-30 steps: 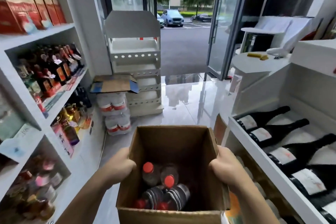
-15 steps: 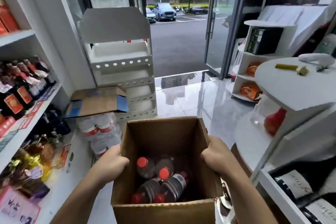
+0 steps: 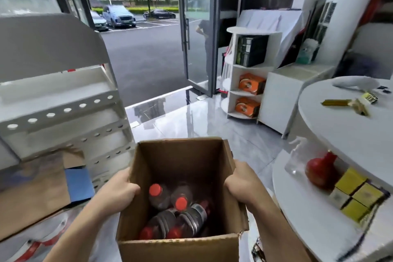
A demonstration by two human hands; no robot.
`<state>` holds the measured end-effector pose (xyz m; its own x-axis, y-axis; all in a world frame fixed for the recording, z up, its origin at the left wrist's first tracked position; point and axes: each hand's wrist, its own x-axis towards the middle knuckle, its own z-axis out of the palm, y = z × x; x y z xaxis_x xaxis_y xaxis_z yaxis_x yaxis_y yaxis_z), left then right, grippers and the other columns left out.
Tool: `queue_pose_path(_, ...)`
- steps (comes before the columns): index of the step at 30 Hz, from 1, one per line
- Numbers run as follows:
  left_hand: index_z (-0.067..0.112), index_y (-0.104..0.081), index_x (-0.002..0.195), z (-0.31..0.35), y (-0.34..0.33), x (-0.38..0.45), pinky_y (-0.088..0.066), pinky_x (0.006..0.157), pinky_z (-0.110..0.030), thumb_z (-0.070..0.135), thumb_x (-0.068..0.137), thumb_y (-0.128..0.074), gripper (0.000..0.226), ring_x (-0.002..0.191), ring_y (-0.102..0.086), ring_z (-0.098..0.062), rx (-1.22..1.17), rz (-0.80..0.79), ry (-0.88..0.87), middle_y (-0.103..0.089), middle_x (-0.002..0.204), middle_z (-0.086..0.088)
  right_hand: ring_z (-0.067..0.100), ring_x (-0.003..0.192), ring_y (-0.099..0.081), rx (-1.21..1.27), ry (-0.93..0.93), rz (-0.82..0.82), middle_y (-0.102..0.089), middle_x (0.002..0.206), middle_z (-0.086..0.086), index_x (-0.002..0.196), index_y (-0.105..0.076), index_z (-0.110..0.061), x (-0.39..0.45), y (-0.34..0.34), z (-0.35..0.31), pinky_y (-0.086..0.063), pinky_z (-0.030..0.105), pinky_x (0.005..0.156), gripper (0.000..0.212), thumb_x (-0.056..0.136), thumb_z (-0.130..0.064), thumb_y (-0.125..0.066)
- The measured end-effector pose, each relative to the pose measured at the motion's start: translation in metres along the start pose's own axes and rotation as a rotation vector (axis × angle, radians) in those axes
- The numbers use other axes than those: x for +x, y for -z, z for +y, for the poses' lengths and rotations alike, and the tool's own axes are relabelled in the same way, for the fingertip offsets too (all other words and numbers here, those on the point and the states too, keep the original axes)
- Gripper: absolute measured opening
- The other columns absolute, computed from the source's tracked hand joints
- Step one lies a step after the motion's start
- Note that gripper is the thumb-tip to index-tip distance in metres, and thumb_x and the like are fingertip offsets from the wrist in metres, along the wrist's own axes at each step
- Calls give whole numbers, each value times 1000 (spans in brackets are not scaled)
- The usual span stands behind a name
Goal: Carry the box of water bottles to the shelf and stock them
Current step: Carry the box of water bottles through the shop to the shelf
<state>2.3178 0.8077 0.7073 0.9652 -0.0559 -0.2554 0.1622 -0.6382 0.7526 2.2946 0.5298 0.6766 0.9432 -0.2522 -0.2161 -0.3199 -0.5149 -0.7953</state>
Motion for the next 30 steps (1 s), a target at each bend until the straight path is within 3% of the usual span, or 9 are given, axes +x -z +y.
queue_pose_path(4, 1, -66, 91, 24, 9, 98, -55, 74, -54, 5, 56, -51, 38, 81, -70, -39, 3, -66, -61, -72, 87, -25, 30, 80, -67, 23, -52, 84, -69, 82, 8, 82, -61, -16, 78, 0, -16, -58, 39, 74, 24, 74, 4, -49)
queue_pose_path(8, 12, -68, 88, 50, 5, 191, -59, 78, -51, -7, 68, -55, 30, 83, -72, -31, -8, -81, -70, -76, 82, -12, 28, 78, -64, 33, -66, 126, -63, 77, 6, 81, -59, -15, 163, 6, -27, -52, 33, 67, 22, 78, 5, -50)
queue_pose_path(11, 17, -67, 81, 74, 1, 259, -59, 72, -43, -15, 76, -53, 35, 80, -71, -25, -21, -94, -45, -75, 75, -3, 27, 79, -63, 19, -86, 152, -63, 81, 7, 86, -59, -10, 228, 16, -36, -51, 33, 69, 18, 79, 3, -50)
queue_pose_path(16, 15, -67, 83, 117, 3, 359, -59, 74, -41, -17, 75, -51, 37, 82, -70, -25, -14, -114, -93, -74, 81, -7, 27, 74, -59, 18, -100, 183, -58, 75, 4, 78, -55, -13, 325, 38, -57, -43, 28, 58, 18, 77, 4, -49)
queue_pose_path(20, 18, -66, 82, 151, -1, 445, -58, 68, -37, -16, 76, -52, 37, 79, -69, -20, -6, -156, -118, -73, 81, -4, 29, 78, -61, 31, -125, 220, -61, 80, 9, 86, -59, -6, 407, 54, -67, -44, 30, 62, 17, 75, 3, -50)
queue_pose_path(24, 15, -69, 90, 180, -9, 537, -60, 76, -45, -15, 75, -51, 38, 83, -72, -27, 2, -223, -130, -76, 85, -9, 29, 71, -57, 50, -154, 276, -56, 74, 9, 87, -57, 1, 484, 67, -72, -40, 30, 59, 12, 76, 4, -53)
queue_pose_path(27, 18, -70, 92, 207, -20, 615, -60, 80, -50, -13, 76, -52, 39, 85, -73, -28, 35, -305, -170, -77, 87, -9, 26, 69, -54, 54, -199, 328, -54, 72, 6, 78, -53, -6, 543, 76, -74, -37, 28, 54, 10, 78, 4, -54)
queue_pose_path(30, 25, -67, 90, 239, -30, 682, -61, 77, -45, -12, 81, -52, 41, 86, -71, -25, 82, -379, -214, -76, 90, -5, 28, 71, -57, 82, -263, 392, -55, 73, 7, 76, -52, -9, 593, 86, -78, -38, 29, 56, 13, 78, 4, -52)
